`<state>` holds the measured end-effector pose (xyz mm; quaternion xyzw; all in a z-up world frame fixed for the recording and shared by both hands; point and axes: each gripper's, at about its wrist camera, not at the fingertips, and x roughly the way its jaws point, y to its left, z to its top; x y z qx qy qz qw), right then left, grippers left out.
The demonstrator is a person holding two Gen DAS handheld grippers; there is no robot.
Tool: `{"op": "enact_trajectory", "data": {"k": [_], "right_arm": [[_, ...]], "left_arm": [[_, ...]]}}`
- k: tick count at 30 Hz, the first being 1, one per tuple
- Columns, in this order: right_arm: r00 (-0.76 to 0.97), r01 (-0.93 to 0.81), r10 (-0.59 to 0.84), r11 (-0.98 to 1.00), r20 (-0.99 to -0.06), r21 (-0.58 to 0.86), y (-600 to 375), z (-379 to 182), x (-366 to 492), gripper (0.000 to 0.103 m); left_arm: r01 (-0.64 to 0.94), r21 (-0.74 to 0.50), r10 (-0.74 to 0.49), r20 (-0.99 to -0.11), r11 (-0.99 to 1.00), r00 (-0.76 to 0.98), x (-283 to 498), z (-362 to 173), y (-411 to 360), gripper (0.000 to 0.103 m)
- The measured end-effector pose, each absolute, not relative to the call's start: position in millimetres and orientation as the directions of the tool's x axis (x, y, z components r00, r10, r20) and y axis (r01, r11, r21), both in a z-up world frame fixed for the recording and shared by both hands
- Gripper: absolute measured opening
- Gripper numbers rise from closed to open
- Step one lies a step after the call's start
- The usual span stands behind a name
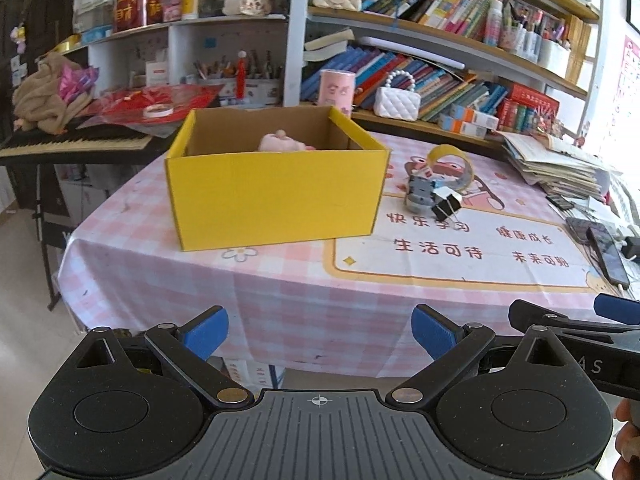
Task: Organize objects
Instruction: 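Withdraw both tools from the box toward the toy car and binder clip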
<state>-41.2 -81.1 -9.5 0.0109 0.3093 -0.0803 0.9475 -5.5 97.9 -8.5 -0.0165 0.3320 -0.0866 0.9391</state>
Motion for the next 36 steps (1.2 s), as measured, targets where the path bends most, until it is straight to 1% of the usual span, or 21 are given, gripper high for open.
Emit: {"op": "enact_trajectory", "data": {"k": [10, 25, 30, 33, 36], "right_arm": [[0.771, 0.210, -0.183, 0.977, -0.609, -0.027, -112.3, -15.3, -28.3, 0.098], [0.758, 0.179, -0.153, 0.984, -0.634, -0.023, -162.4, -21.3, 33.3, 0.098], [0.751, 0.171, -0.142, 0.985, -0.645, -0.018, -189.5, -25.4, 58.4, 0.095], [0.747, 0.162, -0.132, 0.987, -0.651, -0.014, -205.8, -27.7, 72.6, 0.095], [0.745, 0.142, -0.112, 0.990, -0.658, -0.008, -219.2, -29.8, 85.2, 0.091]], "left_arm": [[0.193, -0.077, -0.197, -0.640, 0.978, 0.742, 12.6, -13.6, 65.2, 0.099], [0.185, -0.060, -0.177, -0.662, 0.981, 0.728, 65.5, -17.3, 11.3, 0.099], [0.194, -0.053, -0.181, -0.657, 0.979, 0.732, 88.2, -18.8, -16.7, 0.099], [0.199, -0.048, -0.183, -0.646, 0.979, 0.741, 100.1, -17.7, -32.7, 0.097], [0.204, -0.040, -0.183, -0.631, 0.978, 0.754, 114.2, -12.9, -47.7, 0.096]]}}
